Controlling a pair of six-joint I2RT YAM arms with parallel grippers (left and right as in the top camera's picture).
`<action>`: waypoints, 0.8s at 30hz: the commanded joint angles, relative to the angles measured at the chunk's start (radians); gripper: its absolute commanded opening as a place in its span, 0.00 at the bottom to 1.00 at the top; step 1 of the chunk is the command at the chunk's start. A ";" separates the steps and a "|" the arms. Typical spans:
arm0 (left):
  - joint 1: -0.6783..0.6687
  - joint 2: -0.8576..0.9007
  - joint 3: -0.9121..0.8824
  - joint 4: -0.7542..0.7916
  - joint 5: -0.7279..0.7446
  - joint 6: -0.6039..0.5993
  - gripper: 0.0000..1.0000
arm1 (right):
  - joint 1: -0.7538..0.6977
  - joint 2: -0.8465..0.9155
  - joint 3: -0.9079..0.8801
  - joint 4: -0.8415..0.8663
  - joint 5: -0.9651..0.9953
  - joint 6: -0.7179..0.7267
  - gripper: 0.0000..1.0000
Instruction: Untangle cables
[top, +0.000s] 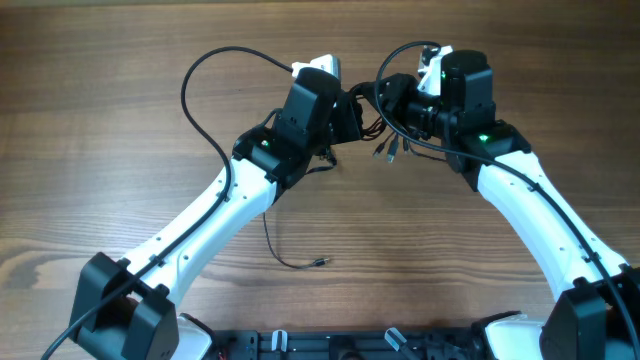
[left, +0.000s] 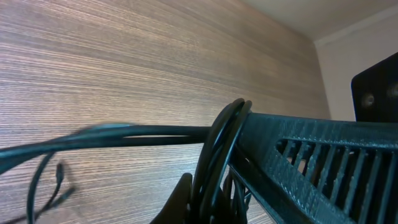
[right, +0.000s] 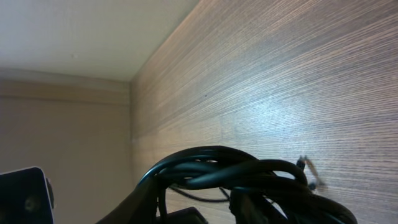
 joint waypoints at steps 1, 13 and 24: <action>-0.004 0.002 0.021 0.003 0.095 0.058 0.04 | -0.001 0.014 0.003 0.014 0.000 0.045 0.34; 0.073 0.002 0.021 -0.038 0.029 0.054 0.04 | -0.178 -0.022 0.003 -0.025 -0.292 -0.224 0.04; 0.080 0.004 0.020 -0.058 0.238 0.321 0.04 | -0.261 -0.043 0.003 -0.304 -0.428 -1.243 0.66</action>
